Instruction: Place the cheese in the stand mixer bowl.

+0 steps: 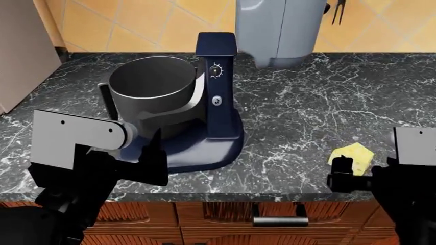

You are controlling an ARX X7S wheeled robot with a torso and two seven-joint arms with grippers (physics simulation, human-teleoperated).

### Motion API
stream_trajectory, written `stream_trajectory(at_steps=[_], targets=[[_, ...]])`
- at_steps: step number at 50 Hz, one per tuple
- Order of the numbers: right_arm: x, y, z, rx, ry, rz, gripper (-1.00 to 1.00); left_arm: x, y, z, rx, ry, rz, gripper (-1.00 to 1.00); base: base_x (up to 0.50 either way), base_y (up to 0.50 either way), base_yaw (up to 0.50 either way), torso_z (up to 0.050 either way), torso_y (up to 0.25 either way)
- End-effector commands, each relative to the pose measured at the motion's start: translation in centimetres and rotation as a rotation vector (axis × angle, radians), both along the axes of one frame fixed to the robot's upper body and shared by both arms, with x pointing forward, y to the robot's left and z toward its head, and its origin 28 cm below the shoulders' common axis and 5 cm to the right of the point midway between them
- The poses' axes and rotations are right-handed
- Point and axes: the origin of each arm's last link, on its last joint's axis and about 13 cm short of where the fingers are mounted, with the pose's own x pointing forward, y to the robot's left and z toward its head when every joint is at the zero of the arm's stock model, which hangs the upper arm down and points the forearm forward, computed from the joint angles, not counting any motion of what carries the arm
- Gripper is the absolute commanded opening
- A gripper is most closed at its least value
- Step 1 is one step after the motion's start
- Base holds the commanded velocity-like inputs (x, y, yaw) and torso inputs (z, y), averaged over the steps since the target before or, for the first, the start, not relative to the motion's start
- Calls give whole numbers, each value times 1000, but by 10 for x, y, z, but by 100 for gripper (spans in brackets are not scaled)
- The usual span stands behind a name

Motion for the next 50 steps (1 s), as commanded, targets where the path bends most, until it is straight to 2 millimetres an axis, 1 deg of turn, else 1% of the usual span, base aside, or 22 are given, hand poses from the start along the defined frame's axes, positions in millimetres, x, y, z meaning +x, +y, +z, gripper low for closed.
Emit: stream_trajectory(at_steps=[1, 7, 16, 18, 20, 26, 27, 28, 29, 30, 33, 40, 46, 50], targets=[[16, -12, -11, 27, 54, 8, 100, 0, 0, -1, 0, 3, 0, 100, 0, 0, 0, 0, 0], [22, -17, -13, 23, 71, 2, 100, 0, 1, -1, -1, 4, 3, 100, 0, 0, 0, 0, 0], [31, -18, -12, 14, 78, 13, 100, 0, 1, -3, -4, 8, 4, 100, 0, 0, 0, 0, 0], [31, -17, -14, 15, 83, 20, 100, 1, 1, -3, -6, 9, 3, 100, 0, 0, 0, 0, 0], [30, -15, -17, 15, 110, 74, 100, 1, 1, -3, -6, 10, 4, 100, 0, 0, 0, 0, 0], [26, -13, -21, -32, 97, 116, 100, 1, 1, -3, -5, 10, 3, 100, 0, 0, 0, 0, 0], [24, -11, -21, -47, 92, 127, -100, 1, 1, -3, -4, 10, 3, 100, 0, 0, 0, 0, 0], [23, -11, -21, -46, 84, 117, -100, 1, 1, -3, -5, 10, 3, 100, 0, 0, 0, 0, 0], [19, -8, -20, -62, 74, 145, -100, 1, 0, -3, -3, 10, 3, 100, 0, 0, 0, 0, 0], [19, -8, -18, -56, 64, 132, -100, 1, 0, -3, -4, 10, 2, 100, 0, 0, 0, 0, 0], [15, -5, -16, -77, 33, 171, -100, 1, 0, -2, -3, 9, 1, 100, 0, 0, 0, 0, 0], [10, -5, -9, -77, -17, 174, -100, 0, 1, -2, -4, 8, 3, 100, 0, 0, 0, 0, 0], [3, -8, 8, -63, -96, 156, -100, 0, 1, -1, -7, 6, 0, 100, 0, 0, 0, 0, 0], [-10, -4, 21, -61, -161, 220, -100, -1, 0, 1, -11, 1, -9, 100, 0, 0, 0, 0, 0]])
